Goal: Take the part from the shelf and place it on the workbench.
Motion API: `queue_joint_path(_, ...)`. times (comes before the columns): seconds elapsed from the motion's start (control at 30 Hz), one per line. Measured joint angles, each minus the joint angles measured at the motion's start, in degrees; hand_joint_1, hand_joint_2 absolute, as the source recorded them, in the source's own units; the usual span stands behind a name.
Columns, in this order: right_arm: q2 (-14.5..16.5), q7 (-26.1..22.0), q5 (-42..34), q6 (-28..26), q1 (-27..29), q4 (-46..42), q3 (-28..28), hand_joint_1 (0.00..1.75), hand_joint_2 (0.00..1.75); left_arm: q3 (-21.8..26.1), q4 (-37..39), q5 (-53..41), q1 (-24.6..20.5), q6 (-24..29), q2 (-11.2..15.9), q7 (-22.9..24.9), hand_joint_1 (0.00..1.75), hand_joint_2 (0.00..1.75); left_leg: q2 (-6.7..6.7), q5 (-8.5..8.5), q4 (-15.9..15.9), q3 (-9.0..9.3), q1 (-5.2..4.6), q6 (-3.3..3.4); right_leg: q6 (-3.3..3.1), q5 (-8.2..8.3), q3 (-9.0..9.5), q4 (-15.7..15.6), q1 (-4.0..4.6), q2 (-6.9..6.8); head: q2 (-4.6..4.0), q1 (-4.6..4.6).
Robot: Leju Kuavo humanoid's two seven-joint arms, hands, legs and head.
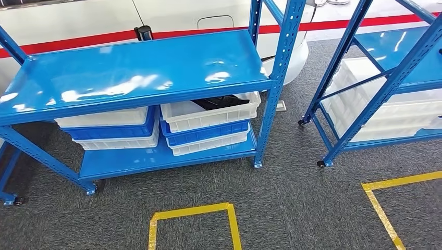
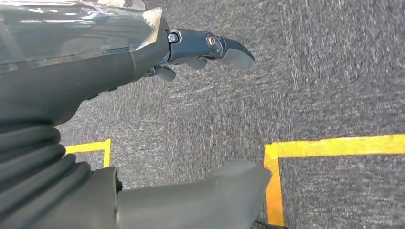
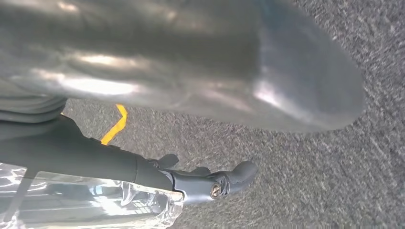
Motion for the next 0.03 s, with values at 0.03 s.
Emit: queue_joint_path(0.03,0.0,0.0,0.0,0.0,0.0,0.0,0.0,0.0,0.0,0.0,0.0,0.0,0.0,0.0,0.0,0.0,0.0,1.75,-0.08,1.04,-2.4,1.37,-0.31,0.6,-0.11,0.08,-0.03,0.0,0.15,0.04,0.0,-0.01)
